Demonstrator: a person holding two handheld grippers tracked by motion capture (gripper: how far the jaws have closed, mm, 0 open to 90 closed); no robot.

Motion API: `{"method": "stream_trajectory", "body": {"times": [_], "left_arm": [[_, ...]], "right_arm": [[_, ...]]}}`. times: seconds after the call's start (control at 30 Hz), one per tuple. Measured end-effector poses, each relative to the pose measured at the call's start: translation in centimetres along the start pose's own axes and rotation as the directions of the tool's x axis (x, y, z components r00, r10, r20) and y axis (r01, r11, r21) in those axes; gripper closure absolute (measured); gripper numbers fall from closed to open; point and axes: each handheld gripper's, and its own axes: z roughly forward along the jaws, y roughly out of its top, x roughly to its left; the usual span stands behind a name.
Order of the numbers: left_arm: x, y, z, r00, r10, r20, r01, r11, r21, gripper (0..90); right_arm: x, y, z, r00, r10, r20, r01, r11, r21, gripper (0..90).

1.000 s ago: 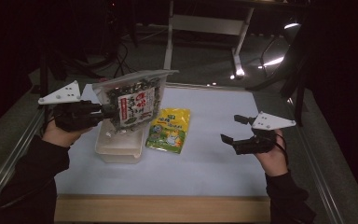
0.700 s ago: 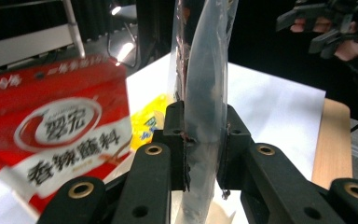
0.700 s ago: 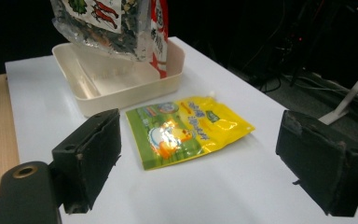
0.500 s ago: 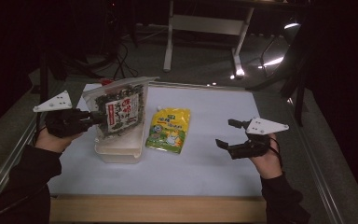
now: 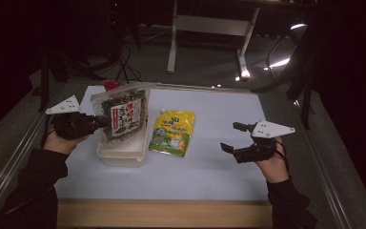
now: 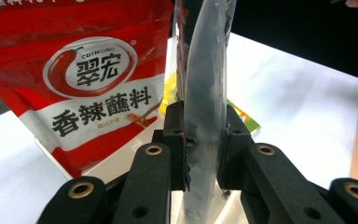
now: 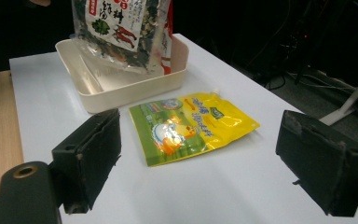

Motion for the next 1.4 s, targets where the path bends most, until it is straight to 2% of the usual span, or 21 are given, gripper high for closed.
{"method": "stream_trajectory", "body": {"times": [0.17,0.23,0.3,0.53,0.6,0.77,0.87,1.13,1.4], "left_arm": [[0.4,-0.6,0.7,1.0000,-0.002,0.001,0.002,1.0000,-0.004,78.4],[0.7,-1.0,0.9,0.9999,-0.014,0.009,0.014,0.9999,-0.002,78.4],[0.8,-1.4,1.1,0.9999,-0.011,-0.002,0.011,0.9999,0.002,78.4],[1.4,-2.8,1.7,0.9997,-0.017,0.016,0.018,0.9998,-0.004,78.3],[1.4,-3.3,2.0,0.9999,-0.012,0.011,0.012,0.9998,0.013,78.3],[1.9,-4.6,1.7,0.9984,-0.053,0.020,0.054,0.9984,-0.015,78.2],[2.0,-5.1,1.6,0.9977,-0.064,0.023,0.065,0.9974,-0.030,78.2],[2.1,-5.8,1.4,0.9978,-0.066,0.010,0.067,0.9971,-0.037,77.9],[1.6,-5.1,1.4,0.9982,-0.059,-0.004,0.059,0.9982,0.003,76.2]], "right_arm": [[0.0,-0.2,0.1,1.0000,0.002,-0.007,-0.001,1.000,0.011,13.8],[0.0,-0.3,0.2,1.0000,0.000,-0.009,0.000,1.000,0.019,13.8],[0.0,-0.3,0.2,0.9999,0.002,-0.015,-0.002,1.000,0.019,13.8],[0.1,-0.3,0.5,0.9997,-0.004,-0.024,0.005,0.999,0.032,13.8],[0.2,-0.4,0.6,0.9996,-0.009,-0.027,0.010,0.999,0.037,13.8],[0.2,-0.4,0.7,0.9993,-0.010,-0.036,0.011,0.999,0.035,13.8],[0.3,-0.5,0.8,0.9992,-0.010,-0.039,0.012,0.999,0.035,13.8],[0.4,-0.7,1.1,0.9994,-0.008,-0.034,0.009,0.999,0.034,13.9],[0.3,-0.5,1.1,0.9994,-0.002,-0.033,0.004,0.999,0.038,13.9]]}}
